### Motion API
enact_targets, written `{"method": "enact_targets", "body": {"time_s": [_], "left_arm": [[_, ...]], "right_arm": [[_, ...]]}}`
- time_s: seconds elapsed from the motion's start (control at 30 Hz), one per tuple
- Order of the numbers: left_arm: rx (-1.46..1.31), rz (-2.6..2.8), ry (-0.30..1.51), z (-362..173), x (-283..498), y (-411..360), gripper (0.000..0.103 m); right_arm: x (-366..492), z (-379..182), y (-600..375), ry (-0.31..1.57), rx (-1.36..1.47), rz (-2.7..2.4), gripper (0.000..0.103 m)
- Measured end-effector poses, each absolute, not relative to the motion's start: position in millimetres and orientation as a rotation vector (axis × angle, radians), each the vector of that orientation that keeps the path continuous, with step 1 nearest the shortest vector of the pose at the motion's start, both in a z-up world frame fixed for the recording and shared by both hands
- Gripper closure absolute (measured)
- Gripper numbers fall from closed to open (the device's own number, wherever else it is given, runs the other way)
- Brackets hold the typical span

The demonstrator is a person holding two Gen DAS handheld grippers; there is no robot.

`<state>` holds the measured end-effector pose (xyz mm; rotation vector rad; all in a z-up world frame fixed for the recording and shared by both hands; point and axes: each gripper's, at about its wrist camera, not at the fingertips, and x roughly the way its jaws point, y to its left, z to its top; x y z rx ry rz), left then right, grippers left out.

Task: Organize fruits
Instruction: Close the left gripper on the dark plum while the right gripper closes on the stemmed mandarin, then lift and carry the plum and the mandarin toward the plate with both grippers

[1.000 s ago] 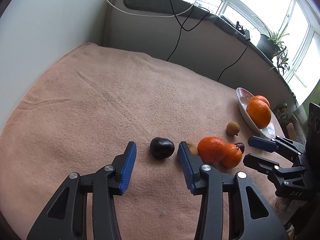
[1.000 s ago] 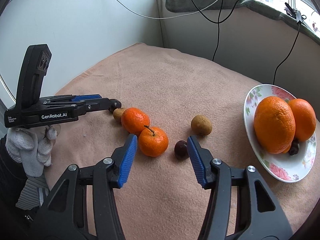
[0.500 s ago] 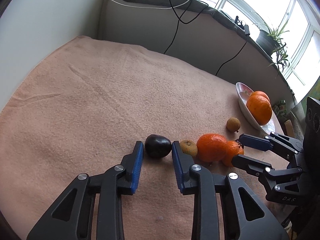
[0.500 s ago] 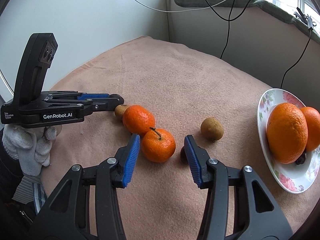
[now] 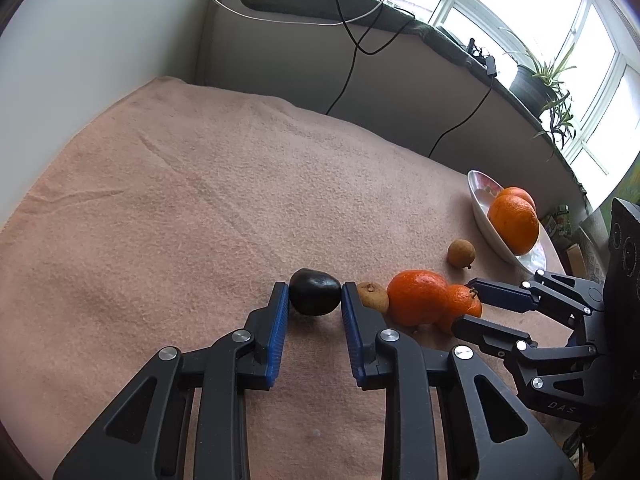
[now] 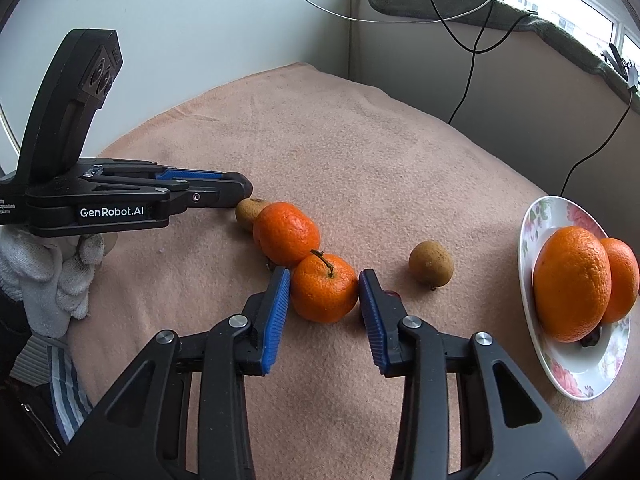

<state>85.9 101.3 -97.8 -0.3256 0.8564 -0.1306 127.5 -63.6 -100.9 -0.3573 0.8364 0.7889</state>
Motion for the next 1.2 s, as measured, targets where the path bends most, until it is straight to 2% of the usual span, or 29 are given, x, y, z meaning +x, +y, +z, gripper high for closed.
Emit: {"method": "enact_targets", "body": {"time_s": [0.5, 1.2], "left_arm": [[-0.323, -0.156, 0.806, -74, 79, 94, 0.078], [-0.274, -0.298, 0.782, -52, 114, 29, 0.078]], "right_arm": [[118, -76, -97, 0.786, -0.246, 0.750, 0.066], [126, -48, -186, 0.724, -0.128, 0.575, 0.066]]}}
